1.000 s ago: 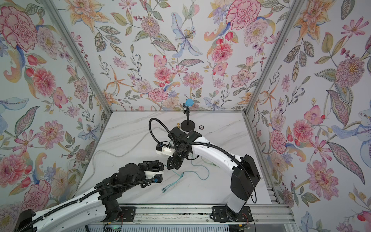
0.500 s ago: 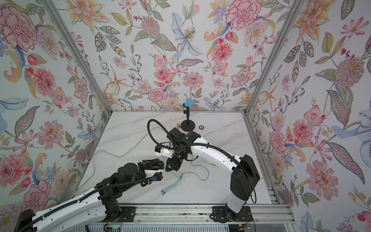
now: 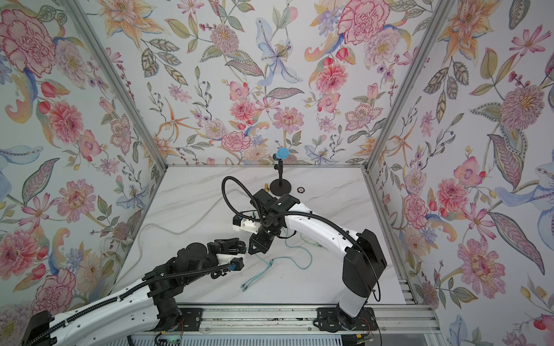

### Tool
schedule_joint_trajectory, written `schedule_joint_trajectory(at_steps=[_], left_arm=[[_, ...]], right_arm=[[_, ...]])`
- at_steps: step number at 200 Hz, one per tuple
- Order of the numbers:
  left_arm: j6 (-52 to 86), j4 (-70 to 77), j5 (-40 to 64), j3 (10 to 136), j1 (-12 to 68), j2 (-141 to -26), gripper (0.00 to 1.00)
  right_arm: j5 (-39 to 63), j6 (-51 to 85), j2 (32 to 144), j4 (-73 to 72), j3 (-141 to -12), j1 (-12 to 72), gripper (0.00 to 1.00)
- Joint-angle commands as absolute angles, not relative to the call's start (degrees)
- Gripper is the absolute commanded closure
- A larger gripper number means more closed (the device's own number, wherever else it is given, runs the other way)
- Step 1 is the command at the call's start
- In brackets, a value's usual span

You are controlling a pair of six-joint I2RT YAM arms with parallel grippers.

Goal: Charge the electric shaver
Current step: Insert the charging cable into the electric shaver.

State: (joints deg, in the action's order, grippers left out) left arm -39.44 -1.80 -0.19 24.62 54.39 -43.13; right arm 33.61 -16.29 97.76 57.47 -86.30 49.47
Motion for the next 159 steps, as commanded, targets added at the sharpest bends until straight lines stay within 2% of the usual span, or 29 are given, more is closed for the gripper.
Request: schedule_joint_trajectory(at_steps=[1, 159], left_arm=[[-38.0, 1.0, 1.1, 25.7, 55.0, -43.2, 1.0], [-44.1, -0.3, -0.5, 26.7, 54.3, -42.7, 1.0]], right_arm=[[34.8, -17.9, 98.6, 57.9, -87.8, 49.8, 1.0], [34.8, -16.6, 98.9, 57.4, -84.8, 50.0, 1.0]])
